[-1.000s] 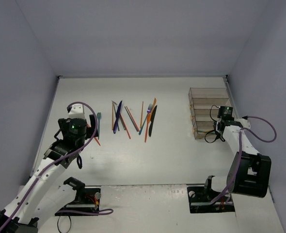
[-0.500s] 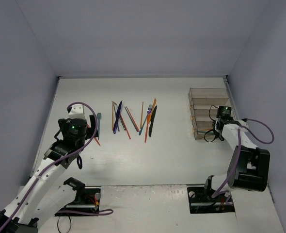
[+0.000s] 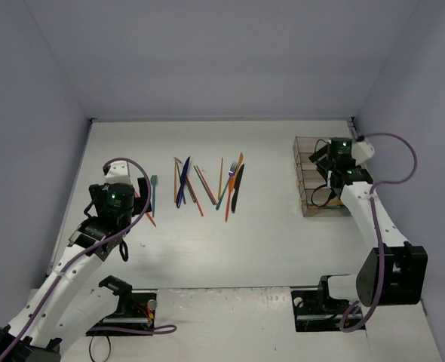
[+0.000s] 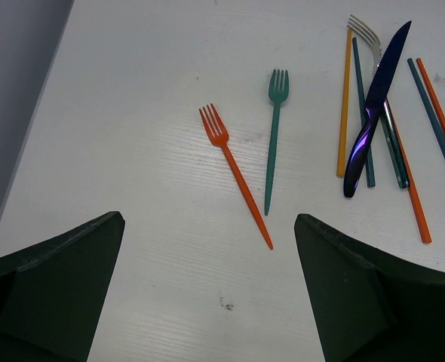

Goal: Sort the eating utensils into containers

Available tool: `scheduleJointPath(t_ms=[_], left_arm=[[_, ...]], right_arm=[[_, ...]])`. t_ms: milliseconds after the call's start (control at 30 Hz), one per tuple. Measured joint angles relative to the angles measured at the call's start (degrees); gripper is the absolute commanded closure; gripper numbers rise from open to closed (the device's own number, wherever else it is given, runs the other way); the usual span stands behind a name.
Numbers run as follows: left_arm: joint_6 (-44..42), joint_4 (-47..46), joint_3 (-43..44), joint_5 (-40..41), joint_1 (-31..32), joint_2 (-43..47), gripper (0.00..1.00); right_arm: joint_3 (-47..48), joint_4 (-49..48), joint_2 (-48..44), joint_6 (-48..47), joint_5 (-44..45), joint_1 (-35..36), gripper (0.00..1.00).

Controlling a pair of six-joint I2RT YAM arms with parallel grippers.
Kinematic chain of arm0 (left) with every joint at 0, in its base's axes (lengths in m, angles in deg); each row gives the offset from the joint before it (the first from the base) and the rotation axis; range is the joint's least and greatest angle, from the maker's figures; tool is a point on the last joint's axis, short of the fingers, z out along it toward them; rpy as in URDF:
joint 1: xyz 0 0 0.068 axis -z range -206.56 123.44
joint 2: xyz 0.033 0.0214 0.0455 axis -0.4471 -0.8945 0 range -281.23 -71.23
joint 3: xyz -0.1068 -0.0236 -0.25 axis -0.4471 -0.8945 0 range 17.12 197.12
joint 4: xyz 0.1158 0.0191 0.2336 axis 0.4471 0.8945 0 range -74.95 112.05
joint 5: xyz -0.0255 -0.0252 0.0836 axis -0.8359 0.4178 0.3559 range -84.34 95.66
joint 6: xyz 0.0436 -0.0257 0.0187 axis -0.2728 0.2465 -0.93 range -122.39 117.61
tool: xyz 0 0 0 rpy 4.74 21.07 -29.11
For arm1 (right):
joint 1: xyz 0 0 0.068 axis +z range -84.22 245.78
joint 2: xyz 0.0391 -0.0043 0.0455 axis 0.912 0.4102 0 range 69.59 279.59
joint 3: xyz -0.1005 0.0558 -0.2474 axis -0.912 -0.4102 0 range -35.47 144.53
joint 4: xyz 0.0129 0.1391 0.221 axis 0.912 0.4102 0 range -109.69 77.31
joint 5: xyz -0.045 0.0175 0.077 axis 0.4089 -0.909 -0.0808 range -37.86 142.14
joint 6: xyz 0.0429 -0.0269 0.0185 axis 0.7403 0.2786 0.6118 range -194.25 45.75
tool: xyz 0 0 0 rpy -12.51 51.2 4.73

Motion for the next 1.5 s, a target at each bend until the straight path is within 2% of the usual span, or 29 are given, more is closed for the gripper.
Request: scheduleJointPath(t_ms=[133,300,500,733,967,1200,1500], left_arm=[[-0.42,-0.07,0.00,-0.01,-0.52,-0.55,0.05],[-1.02,0.41,0.02,0.00,-0.75,-0.86,0.04],[-1.01,3.29,0.15,-0.40,-0.75,1.80,0.05],[-1.14,3.12,0.13,-0.20,-0.80,2.58,0.05],[-1.34,3.10,0.13,-0.30,-0.86,-1.63,0.05],[-1.38,3.06,0.13,-0.33,-0.86,-1.10,0.04],[-1.44,2.99,0.13,-0.44,-0.86,-1.10,0.05]], right_arm=[[7.32,-0.04,2.22,-9.68,-0.01,11.08,0.33],[14.09,0.04,10.12,-17.42,1.16,24.18,0.32],[18.47,1.15,23.21,-18.61,3.14,30.83,0.31],[20.97,2.12,34.67,-15.72,4.75,34.75,0.34],[21.81,2.12,38.25,-12.37,6.05,35.82,0.37],[22.10,1.53,41.23,-9.95,6.47,35.99,0.44],[20.46,0.76,40.96,-9.00,7.17,36.94,0.69]])
